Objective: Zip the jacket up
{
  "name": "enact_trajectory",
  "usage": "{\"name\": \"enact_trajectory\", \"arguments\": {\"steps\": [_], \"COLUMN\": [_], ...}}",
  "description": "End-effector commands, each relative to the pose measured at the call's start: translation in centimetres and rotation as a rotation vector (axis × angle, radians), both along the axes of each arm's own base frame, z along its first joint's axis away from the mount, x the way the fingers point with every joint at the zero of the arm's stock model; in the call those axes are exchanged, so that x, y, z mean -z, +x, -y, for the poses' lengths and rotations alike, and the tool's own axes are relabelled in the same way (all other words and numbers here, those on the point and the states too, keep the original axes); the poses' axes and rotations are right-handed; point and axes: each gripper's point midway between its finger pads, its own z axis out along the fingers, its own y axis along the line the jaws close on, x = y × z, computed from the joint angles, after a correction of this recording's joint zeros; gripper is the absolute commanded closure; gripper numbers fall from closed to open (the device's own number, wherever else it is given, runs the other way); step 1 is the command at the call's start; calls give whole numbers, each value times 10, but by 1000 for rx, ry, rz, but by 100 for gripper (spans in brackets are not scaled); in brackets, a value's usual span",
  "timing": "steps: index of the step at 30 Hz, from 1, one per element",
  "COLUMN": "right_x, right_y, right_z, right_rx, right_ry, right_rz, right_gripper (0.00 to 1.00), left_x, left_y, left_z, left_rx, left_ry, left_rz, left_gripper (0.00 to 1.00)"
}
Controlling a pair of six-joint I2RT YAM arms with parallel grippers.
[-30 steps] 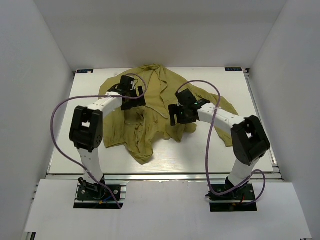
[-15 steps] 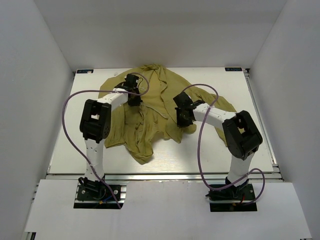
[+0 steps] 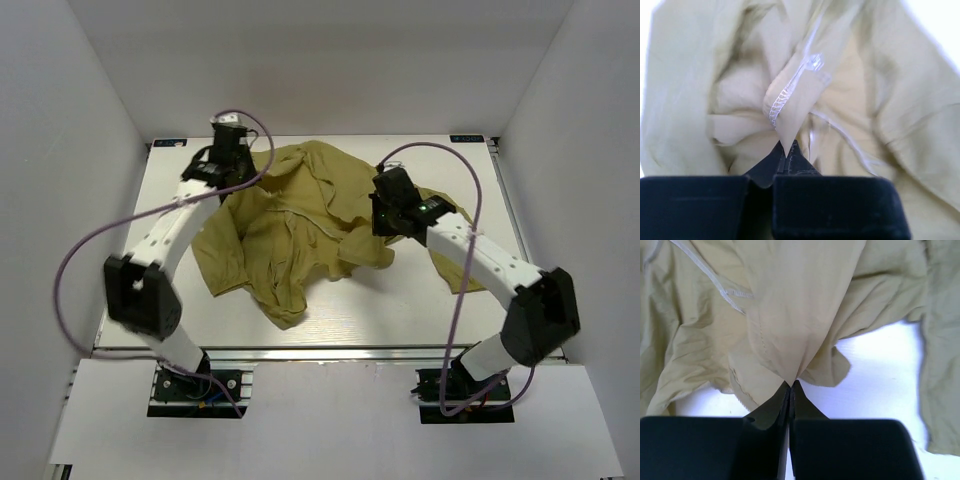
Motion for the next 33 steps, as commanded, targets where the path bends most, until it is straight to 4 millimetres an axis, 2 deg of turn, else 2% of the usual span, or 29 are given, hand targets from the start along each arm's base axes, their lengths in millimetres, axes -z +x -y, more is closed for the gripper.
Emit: {"name": "enact_trajectory", "arguments": {"steps": [1,2,4,5,7,8,9,10,12,14,15,18,23,25,27,29,30,31,32,33], "right_x": [-15,-15,-32,-41,-49,-60,-61,-64,-72,-83,-86,-94,-76,-70,-66,-63,-63,-64,-62,-71], "right_y": [-17,-22,-27,-32,-36,-38,-41,-44,-49,-54,-55,-59,-67,-69,-70,-67,-64,-60,-54,-44], "right_z": [25,30,37,43,51,57,61,64,69,69,68,65,65,62,58,58,60,62,65,69], "right_rx": [-18,-23,-38,-32,-29,-15,-10,-8,0,0,-3,-25,-32,-41,-57,-52,-39,-27,-6,23], "right_ry": [-47,-52,-38,-34,-41,-40,-45,-41,-24,15,28,66,70,80,95,87,81,73,56,67], "right_rz": [22,23,73,102,128,165,174,183,216,245,256,286,247,228,216,219,224,230,229,248], "right_gripper": [100,100,100,100,100,100,100,100,100,100,100,100,100,100,100,100,100,100,100,100], "left_x": [-60,-74,-92,-112,-136,-148,-166,-176,-184,-183,-180,-179,-148,-142,-130,-132,-124,-128,-140,-134], "left_y": [-38,-53,-67,-81,-96,-107,-122,-131,-157,-172,-186,-206,-200,-196,-192,-187,-179,-172,-162,-145], "left_z": [-5,-3,0,5,12,25,27,32,45,55,67,84,91,98,111,127,134,138,141,145], "left_rx": [42,67,83,127,183,261,302,340,449,524,606,732,707,715,724,750,748,756,751,725], "left_ry": [-49,-84,-135,-179,-231,-284,-313,-338,-404,-450,-499,-581,-611,-626,-640,-642,-637,-631,-623,-607], "left_rz": [112,135,167,207,262,284,334,363,369,347,312,278,225,217,177,188,164,180,221,215], "left_gripper": [100,100,100,100,99,98,96,95,94,94,94,94,94,95,97,98,99,100,100,100]}}
